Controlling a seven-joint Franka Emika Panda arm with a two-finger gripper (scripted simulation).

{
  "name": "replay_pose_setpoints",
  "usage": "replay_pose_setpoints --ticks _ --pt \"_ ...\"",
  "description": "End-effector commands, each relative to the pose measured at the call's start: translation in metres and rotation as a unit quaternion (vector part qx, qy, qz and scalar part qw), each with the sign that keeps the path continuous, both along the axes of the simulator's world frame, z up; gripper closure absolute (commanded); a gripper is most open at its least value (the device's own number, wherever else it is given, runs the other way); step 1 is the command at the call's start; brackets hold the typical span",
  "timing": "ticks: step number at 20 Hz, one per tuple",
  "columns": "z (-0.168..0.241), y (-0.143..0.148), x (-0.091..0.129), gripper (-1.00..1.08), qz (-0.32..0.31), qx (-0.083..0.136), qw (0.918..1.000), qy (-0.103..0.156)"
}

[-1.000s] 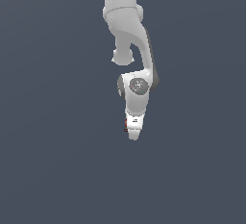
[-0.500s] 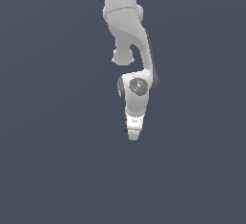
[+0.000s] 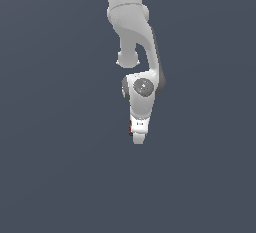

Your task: Pick up the object and move it to a goal position.

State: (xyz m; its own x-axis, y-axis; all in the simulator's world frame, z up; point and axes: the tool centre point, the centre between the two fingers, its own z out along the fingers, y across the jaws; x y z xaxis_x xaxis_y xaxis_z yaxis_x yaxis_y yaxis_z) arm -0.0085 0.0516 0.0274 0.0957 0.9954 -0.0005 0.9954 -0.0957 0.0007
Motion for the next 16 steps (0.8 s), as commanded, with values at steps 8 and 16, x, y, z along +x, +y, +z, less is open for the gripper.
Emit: replay_pose_setpoints --ticks 8,16 --pt "0.054 -0.013 -0.011 1.08 0.0 -0.001 1.0 0.0" --pt "0.134 -0.032 -0.026 1.08 0.001 -0.001 1.0 0.0"
